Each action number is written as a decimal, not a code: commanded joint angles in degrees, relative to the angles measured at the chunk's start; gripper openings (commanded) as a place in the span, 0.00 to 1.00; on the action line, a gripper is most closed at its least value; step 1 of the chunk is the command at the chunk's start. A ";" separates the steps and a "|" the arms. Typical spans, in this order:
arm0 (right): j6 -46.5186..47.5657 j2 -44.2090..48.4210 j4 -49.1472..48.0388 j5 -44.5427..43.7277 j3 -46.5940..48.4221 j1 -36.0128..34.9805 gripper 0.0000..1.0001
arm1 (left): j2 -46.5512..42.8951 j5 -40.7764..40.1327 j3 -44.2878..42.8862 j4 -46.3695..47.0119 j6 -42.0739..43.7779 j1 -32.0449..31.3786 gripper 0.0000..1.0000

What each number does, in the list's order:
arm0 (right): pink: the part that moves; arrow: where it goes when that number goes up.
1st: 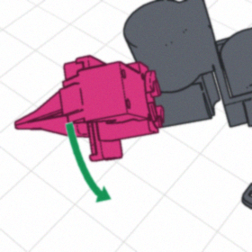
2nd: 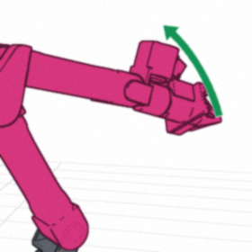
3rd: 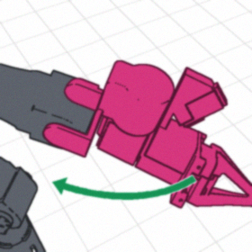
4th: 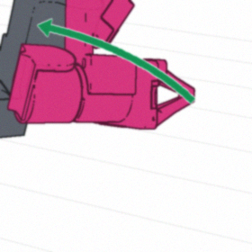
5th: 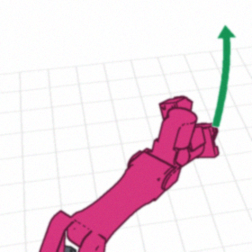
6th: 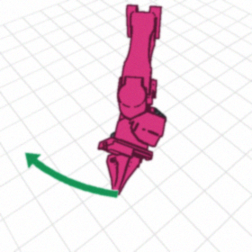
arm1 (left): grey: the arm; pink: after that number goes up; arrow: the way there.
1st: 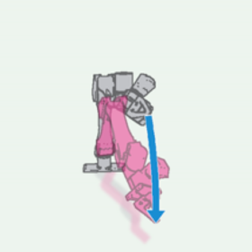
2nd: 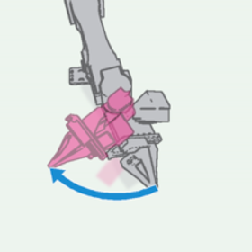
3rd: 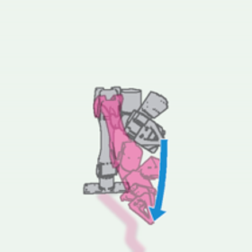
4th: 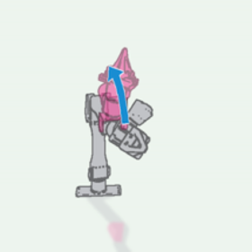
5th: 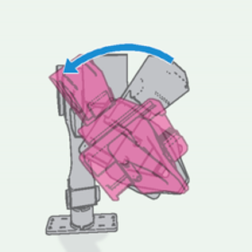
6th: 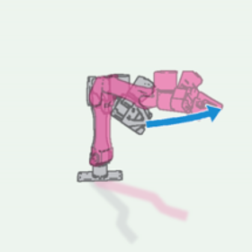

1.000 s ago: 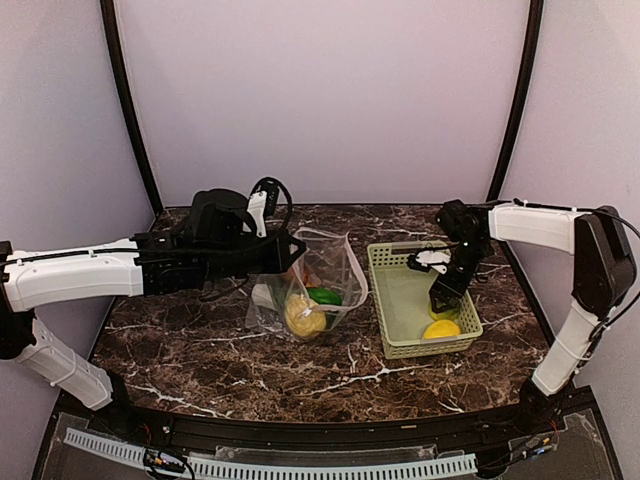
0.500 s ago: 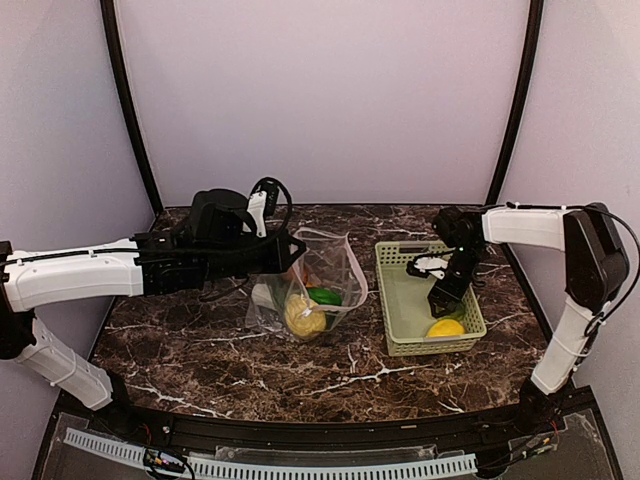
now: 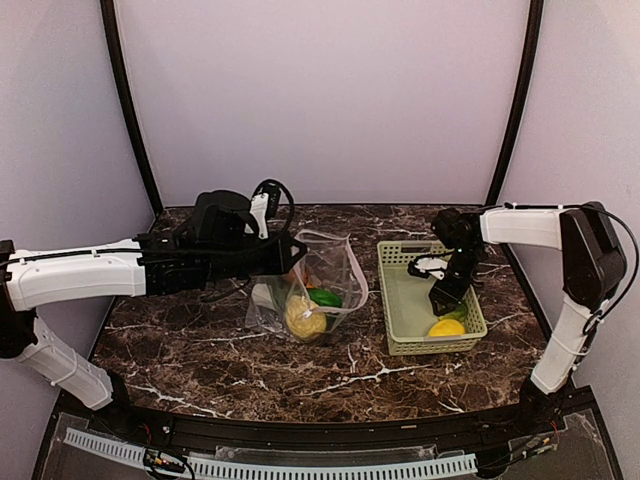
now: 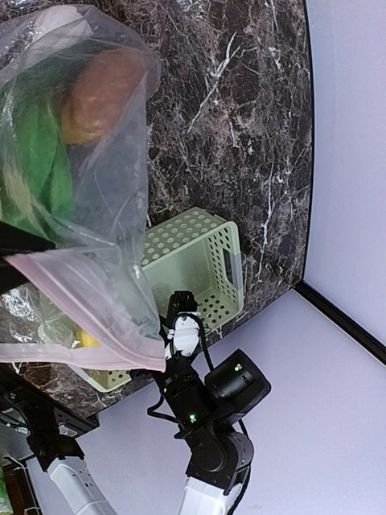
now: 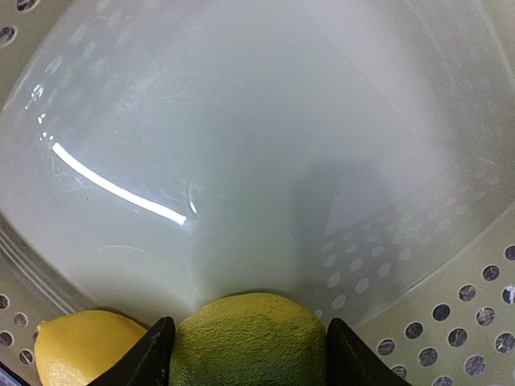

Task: Place the food in the zip-top bag and seal the zipper
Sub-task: Adjust the fake fruit in the bin, then pick up the fake fruit from the bin.

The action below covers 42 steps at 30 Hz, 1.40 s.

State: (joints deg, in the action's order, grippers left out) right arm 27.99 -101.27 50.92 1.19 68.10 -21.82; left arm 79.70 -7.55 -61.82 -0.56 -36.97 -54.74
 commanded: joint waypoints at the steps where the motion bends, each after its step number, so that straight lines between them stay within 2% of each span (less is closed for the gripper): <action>1: -2.15 -0.93 1.87 2.55 3.33 0.24 0.60 | 0.35 0.39 0.43 0.38 -0.70 0.32 0.01; 7: -3.34 -2.23 2.88 6.51 10.35 -0.60 0.59 | 0.82 0.87 0.16 0.39 -1.19 0.30 0.01; 13: -4.91 -10.34 1.62 8.29 16.42 -2.12 0.58 | 0.81 1.91 0.63 3.03 -1.58 0.33 0.01; 16: -6.08 -11.25 0.77 6.63 18.17 -2.43 0.64 | 0.58 2.06 0.22 2.09 -1.68 0.28 0.01; 19: -6.59 -8.75 -0.59 4.00 18.07 -2.28 0.74 | 0.02 1.78 0.25 1.10 -1.11 0.31 0.01; 23: -6.43 -4.29 -0.53 5.55 16.92 -2.35 0.81 | -0.99 0.93 1.28 1.14 -0.58 0.33 0.01; 35: -6.43 -5.33 -1.83 0.07 10.88 -2.17 0.82 | 0.00 2.01 0.94 1.54 -0.30 0.29 0.01; 42: -6.65 -4.27 -1.21 0.20 9.10 -2.17 0.82 | -0.06 1.90 1.06 1.14 0.23 0.31 0.01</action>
State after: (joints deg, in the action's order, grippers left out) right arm 21.93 -106.21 49.69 2.35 78.96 -23.92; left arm 80.75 -5.52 -61.23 0.75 -38.11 -54.74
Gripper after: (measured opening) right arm 0.822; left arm 0.011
